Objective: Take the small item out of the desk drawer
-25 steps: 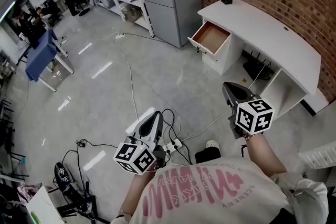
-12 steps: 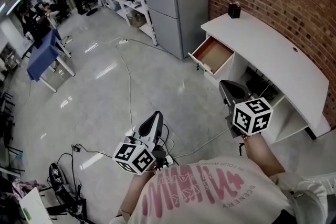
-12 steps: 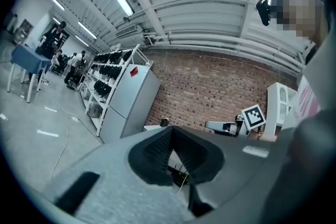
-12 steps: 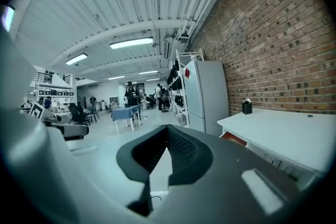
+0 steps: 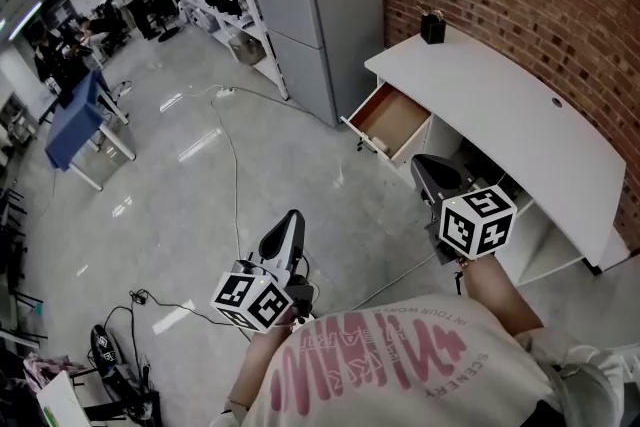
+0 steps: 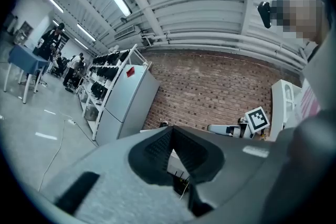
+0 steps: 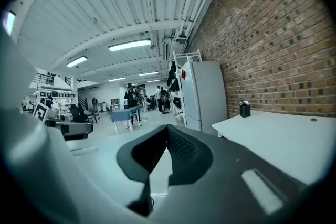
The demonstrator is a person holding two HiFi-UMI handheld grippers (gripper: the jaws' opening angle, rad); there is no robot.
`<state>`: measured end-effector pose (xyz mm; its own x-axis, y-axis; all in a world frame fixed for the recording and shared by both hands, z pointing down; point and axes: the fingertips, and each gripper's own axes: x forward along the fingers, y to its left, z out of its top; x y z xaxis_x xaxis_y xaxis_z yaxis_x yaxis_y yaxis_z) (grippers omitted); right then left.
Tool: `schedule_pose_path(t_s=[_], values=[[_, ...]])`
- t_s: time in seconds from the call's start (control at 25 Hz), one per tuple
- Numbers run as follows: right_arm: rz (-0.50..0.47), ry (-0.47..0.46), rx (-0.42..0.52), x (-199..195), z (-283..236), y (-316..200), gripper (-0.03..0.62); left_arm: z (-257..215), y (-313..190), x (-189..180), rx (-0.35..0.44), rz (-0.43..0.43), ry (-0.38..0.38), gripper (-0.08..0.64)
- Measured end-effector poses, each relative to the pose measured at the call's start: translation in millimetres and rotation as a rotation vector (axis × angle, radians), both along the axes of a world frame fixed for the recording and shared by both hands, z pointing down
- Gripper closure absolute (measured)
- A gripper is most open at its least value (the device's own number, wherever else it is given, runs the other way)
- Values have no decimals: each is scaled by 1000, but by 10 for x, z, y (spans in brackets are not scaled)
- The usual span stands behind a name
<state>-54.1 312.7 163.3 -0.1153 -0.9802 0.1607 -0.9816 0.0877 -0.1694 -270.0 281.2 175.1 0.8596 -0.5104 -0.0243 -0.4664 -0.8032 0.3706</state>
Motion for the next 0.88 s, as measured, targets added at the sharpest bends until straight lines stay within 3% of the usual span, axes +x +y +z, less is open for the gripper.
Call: schedule_pose_path(t_s=[0.36,0.88], values=[[17,-61,-20,370,188,119,580,4,29,471,1,60,-11,554],[56,-149,-98,511,583,197,580,267,21,677,-60,108,-68,554]])
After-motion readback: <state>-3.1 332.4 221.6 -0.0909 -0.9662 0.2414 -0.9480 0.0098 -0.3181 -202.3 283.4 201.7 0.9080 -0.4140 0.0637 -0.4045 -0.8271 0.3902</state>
